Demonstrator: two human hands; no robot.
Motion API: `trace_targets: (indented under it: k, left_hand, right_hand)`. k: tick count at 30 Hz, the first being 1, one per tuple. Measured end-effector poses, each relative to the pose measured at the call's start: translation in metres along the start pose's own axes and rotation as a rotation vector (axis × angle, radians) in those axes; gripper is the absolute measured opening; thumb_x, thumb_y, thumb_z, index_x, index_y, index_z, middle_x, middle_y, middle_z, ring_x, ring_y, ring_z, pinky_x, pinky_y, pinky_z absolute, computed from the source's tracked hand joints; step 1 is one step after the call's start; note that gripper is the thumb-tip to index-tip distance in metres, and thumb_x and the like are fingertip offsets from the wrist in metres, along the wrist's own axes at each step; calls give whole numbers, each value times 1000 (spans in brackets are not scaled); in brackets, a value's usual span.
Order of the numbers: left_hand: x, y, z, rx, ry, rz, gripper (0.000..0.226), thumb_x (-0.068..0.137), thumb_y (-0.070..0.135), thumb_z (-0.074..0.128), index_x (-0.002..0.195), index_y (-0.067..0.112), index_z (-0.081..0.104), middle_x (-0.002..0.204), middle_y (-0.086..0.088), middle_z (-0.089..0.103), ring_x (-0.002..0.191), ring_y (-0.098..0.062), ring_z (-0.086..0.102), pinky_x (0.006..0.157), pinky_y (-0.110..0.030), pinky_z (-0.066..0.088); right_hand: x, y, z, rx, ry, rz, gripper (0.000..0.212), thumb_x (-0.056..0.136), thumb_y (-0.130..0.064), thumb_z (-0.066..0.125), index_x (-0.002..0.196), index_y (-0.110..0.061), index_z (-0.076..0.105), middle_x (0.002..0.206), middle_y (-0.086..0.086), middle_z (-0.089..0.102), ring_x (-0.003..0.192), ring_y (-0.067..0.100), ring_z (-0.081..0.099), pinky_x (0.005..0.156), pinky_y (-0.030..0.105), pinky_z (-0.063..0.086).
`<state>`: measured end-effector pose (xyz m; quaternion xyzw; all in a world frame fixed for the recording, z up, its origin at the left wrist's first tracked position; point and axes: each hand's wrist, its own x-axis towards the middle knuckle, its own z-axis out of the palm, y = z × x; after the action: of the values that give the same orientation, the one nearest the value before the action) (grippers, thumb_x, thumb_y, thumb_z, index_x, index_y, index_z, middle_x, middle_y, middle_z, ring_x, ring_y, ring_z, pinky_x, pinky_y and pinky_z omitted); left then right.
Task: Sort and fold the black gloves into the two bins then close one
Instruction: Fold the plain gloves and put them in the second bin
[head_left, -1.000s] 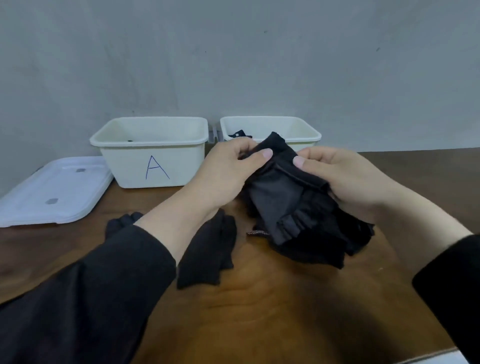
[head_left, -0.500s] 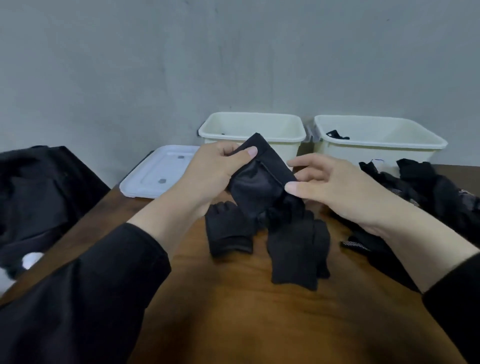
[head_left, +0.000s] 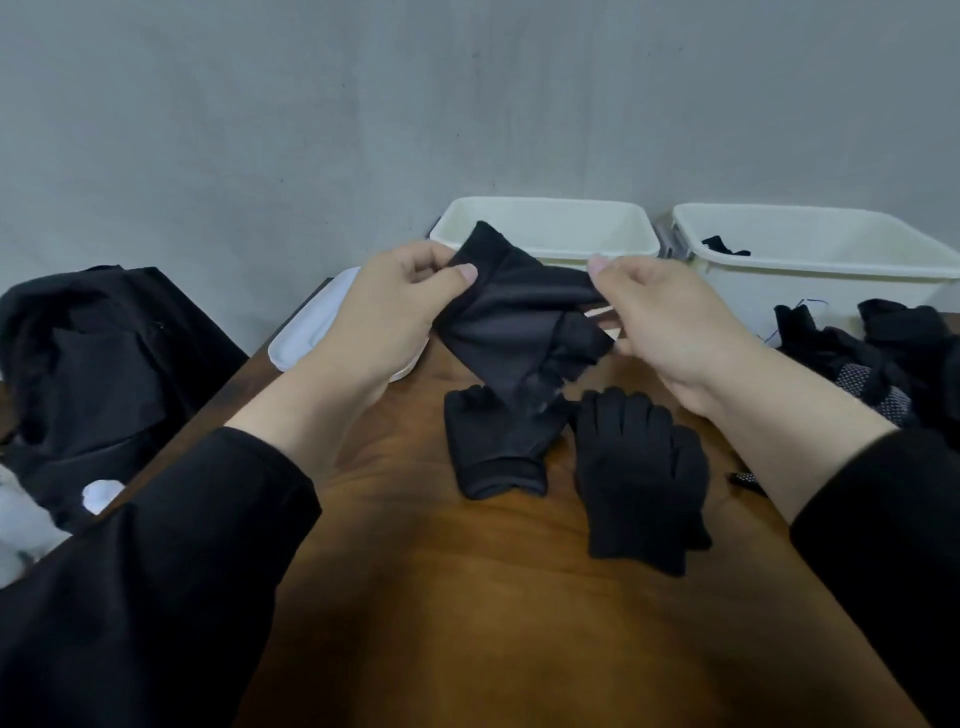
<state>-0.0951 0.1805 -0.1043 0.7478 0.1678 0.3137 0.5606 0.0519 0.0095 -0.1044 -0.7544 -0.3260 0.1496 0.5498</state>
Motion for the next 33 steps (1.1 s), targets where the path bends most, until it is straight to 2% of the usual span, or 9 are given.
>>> trace_targets:
  k: [5, 12, 17, 20, 22, 24, 26, 30, 33]
  left_hand:
    - [11, -3, -11, 124, 131, 73, 10, 95, 22, 68, 87, 17, 68, 73, 1, 73, 68, -17, 67, 65, -36, 51]
    - [12, -21, -10, 204, 112, 21, 11, 93, 22, 70, 83, 16, 69, 82, -10, 73, 68, -15, 62, 68, -33, 47]
    - [5, -25, 6, 532, 208, 206, 5, 94, 28, 66, 95, 25, 70, 83, 9, 71, 80, -7, 61, 71, -25, 47]
    - [-17, -47, 20, 786, 52, 384, 18, 93, 35, 63, 104, 23, 71, 98, 5, 69, 94, -17, 60, 80, -38, 48]
    - [-39, -68, 22, 891, -140, 395, 40, 87, 57, 57, 105, 24, 71, 102, 7, 68, 97, -18, 60, 80, -39, 50]
    - [-58, -88, 18, 922, -364, 317, 58, 81, 74, 50, 110, 29, 73, 111, 14, 68, 103, -10, 60, 87, -33, 50]
    - [-68, -102, 9, 821, -463, 265, 57, 85, 74, 52, 116, 31, 73, 121, 18, 66, 112, -1, 57, 100, -27, 45]
    - [-68, -113, -3, 662, -387, 203, 27, 89, 47, 70, 110, 32, 76, 127, 21, 62, 122, 6, 51, 106, -16, 37]
    - [-69, -116, -3, 642, -404, 158, 22, 92, 40, 70, 111, 32, 76, 126, 21, 61, 121, 7, 50, 105, -12, 34]
  right_hand:
    - [4, 1, -4, 32, 91, -6, 27, 103, -43, 51, 99, -22, 68, 101, -6, 74, 90, 10, 72, 82, 34, 59]
    - [-9, 23, 0, -112, -51, 15, 20, 102, -33, 54, 97, -23, 71, 92, -8, 77, 85, 9, 74, 90, 39, 59]
    - [-17, 32, 8, -219, -8, -61, 18, 101, -30, 55, 97, -24, 71, 91, -11, 76, 89, 6, 70, 93, 40, 56]
    - [-27, 36, 12, -290, 131, -160, 16, 102, -29, 54, 104, -27, 69, 94, -18, 68, 94, -4, 62, 83, 13, 47]
    - [-39, 45, 18, -325, 125, -229, 15, 101, -24, 55, 106, -25, 69, 95, -19, 65, 92, -10, 58, 77, 3, 41]
    - [-50, 58, 27, -424, 24, -296, 17, 101, -22, 56, 110, -24, 70, 104, -17, 64, 98, -6, 57, 86, 9, 44]
    - [-59, 69, 34, -518, -122, -335, 22, 101, -28, 56, 119, -25, 67, 119, -17, 61, 108, -3, 55, 96, 14, 42]
    - [-62, 80, 43, -693, -398, -361, 43, 96, -50, 60, 137, -35, 57, 138, -25, 49, 127, -4, 44, 116, 29, 31]
    - [-61, 89, 50, -771, -438, -349, 54, 93, -49, 65, 144, -39, 50, 142, -24, 46, 133, -1, 40, 122, 35, 24]
